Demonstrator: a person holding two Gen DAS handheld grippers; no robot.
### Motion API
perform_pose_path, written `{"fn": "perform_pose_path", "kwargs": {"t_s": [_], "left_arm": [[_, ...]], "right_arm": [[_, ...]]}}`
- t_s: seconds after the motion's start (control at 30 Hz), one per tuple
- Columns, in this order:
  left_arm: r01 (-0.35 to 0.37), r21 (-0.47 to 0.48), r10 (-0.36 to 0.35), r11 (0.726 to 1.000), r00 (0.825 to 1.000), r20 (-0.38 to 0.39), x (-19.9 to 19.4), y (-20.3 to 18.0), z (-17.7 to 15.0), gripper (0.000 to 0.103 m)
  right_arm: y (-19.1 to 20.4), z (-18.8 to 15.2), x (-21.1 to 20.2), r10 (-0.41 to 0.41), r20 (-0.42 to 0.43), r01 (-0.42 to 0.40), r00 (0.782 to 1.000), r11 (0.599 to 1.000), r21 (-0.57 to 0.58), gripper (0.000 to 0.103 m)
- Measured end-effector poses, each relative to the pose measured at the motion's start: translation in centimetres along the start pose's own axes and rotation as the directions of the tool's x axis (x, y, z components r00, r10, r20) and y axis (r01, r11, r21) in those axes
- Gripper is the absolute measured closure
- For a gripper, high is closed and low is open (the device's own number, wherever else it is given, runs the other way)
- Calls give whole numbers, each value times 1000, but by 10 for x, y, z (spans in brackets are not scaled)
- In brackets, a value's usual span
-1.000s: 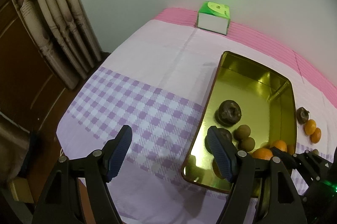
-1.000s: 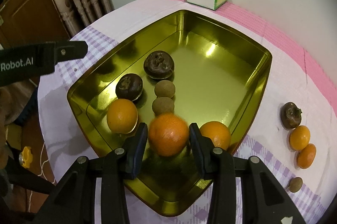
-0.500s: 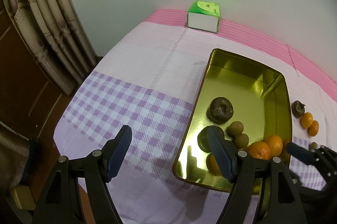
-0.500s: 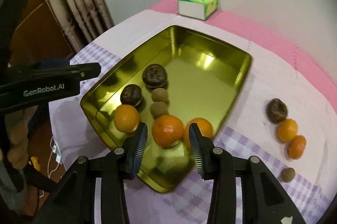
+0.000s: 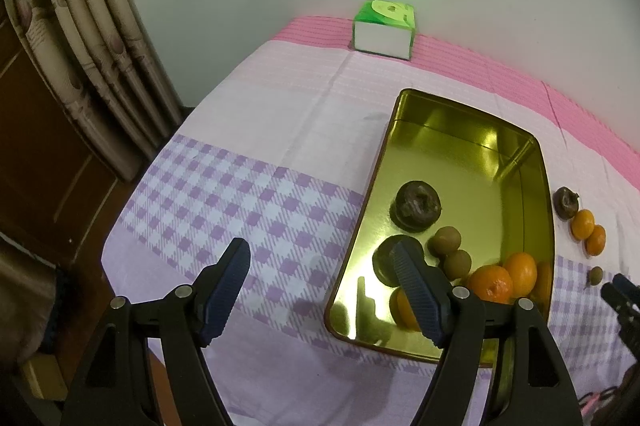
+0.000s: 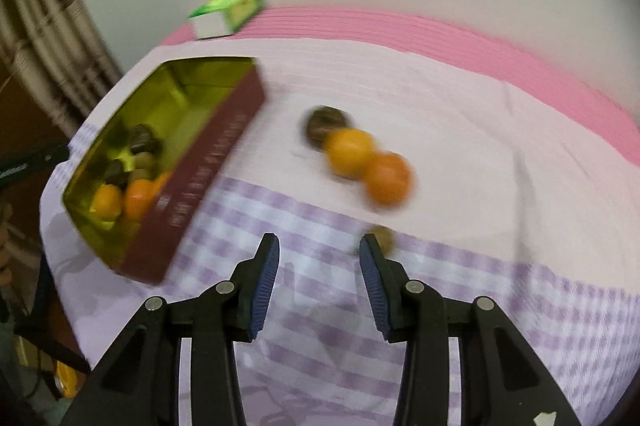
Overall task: Organize fruits
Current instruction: 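Move right tool back to the fruits and grasp a small green lime, then grasp another dark persimmon with left tool while right tool holds the lime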
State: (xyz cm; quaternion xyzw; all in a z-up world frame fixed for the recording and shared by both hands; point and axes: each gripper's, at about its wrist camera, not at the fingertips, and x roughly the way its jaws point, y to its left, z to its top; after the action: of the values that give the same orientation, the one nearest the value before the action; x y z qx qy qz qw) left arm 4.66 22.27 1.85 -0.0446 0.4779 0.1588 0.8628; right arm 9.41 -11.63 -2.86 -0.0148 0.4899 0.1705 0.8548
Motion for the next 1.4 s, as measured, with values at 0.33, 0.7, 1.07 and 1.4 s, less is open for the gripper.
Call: {"fn": "perform_pose_path", "kwargs": {"t_s": [0.33, 0.7, 1.07, 1.4], "left_arm": [[8, 48, -8, 999, 1000, 0, 1, -10, -2, 28], [8, 75, -7, 997, 1000, -4, 4, -16, -4, 28], [5, 94, -4, 996, 1000, -5, 6, -21, -4, 27], [6, 125, -5, 992, 1000, -5, 6, -28, -6, 27]], "right_arm": [[-30, -14, 11, -21, -21, 22, 1000, 998, 52, 64], [-28, -2, 30, -22, -22, 24, 1000, 996, 87, 64], [-29, 0, 39, -17, -30, 20, 999, 994, 105, 73], [-30, -4, 35, -34, -12, 35, 999, 995, 89, 74]]}}
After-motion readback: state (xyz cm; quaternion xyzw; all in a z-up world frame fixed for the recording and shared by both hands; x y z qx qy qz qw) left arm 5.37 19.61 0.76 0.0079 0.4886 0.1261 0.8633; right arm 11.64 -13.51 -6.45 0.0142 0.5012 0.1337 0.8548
